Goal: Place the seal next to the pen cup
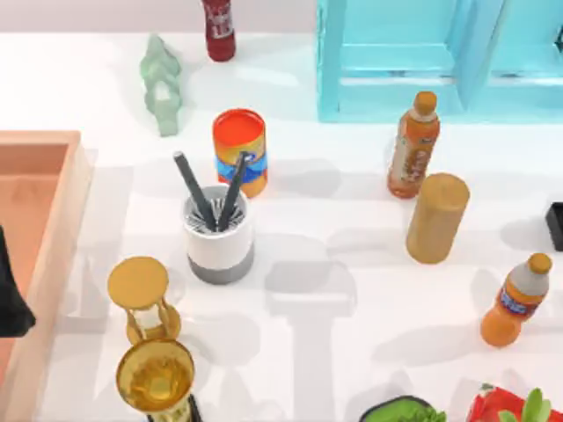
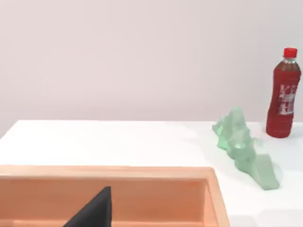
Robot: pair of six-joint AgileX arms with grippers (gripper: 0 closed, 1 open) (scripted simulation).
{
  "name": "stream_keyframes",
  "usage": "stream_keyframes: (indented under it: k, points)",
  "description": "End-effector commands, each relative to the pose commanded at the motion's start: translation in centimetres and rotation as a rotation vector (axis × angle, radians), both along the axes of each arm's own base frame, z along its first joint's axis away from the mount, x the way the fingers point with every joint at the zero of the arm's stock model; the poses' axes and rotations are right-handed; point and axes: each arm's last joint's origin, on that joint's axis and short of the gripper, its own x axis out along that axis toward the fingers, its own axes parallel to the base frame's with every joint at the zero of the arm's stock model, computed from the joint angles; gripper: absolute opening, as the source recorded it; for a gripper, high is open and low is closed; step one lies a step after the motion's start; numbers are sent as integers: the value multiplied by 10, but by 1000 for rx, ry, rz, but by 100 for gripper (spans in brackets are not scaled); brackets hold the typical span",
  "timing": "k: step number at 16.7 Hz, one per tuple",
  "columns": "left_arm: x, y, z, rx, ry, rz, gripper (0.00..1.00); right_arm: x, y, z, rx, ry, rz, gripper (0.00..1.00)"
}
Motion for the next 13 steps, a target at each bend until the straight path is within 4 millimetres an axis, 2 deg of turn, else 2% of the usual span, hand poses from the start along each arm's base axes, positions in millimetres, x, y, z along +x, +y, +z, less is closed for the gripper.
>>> stream_keyframes:
  k: [3,6,10,13]
  points:
    - [0,0,0,0,0,0,100,0,0,2,0,10,0,100]
    - [0,0,0,0,0,0,100,1,0,18,-1,93,-2,100]
    - [0,0,0,0,0,0,100,15,0,65,-3,310,-6,100]
    - [0,0,0,0,0,0,100,46,0,105,-4,536,-9,100]
